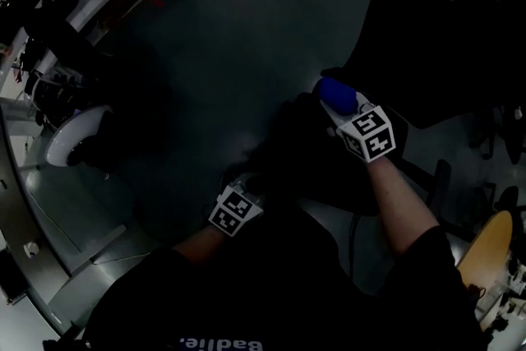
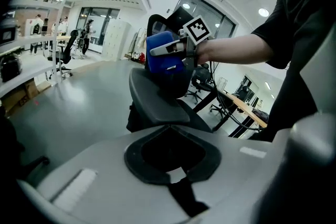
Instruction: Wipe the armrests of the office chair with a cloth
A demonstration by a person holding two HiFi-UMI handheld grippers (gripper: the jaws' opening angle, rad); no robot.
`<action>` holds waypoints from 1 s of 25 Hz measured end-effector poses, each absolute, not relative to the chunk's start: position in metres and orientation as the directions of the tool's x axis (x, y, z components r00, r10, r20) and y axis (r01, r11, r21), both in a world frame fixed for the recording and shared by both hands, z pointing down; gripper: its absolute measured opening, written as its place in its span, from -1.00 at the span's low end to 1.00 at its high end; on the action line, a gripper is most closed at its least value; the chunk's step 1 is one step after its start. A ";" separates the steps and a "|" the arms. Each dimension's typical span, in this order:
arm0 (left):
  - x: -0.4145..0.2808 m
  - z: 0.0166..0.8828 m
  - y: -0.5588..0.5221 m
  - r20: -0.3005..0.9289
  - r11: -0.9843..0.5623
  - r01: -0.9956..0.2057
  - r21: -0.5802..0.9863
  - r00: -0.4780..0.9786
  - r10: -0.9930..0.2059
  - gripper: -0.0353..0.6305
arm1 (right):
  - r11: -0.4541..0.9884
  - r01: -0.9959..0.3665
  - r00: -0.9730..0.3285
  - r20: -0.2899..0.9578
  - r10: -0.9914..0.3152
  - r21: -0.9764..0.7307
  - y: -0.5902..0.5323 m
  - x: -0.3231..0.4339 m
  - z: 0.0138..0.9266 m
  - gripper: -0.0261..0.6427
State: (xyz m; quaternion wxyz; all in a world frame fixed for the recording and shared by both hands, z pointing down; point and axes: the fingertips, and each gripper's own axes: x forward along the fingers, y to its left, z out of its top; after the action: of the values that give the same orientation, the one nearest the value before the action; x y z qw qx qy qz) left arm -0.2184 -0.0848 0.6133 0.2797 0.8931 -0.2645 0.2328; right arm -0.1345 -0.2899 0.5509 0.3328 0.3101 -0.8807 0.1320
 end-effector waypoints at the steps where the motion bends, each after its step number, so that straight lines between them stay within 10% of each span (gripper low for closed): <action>1: -0.218 0.613 -0.085 0.565 -0.697 -0.611 0.376 0.747 -0.350 -0.84 | 0.778 -0.627 -0.585 0.676 -0.449 -0.026 -0.295 -0.133 0.557 -0.68; 25: -0.224 0.611 -0.084 0.559 -0.708 -0.607 0.360 0.748 -0.358 -0.84 | 0.804 -0.571 -0.652 0.686 -0.322 -0.165 -0.178 -0.191 0.594 -0.67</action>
State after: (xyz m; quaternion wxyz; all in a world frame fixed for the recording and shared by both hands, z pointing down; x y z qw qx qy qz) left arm -0.2242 -0.0841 0.6111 0.2704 0.8949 -0.2697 0.2307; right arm -0.1910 -0.1785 0.5939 0.3330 0.2510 -0.8895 0.1869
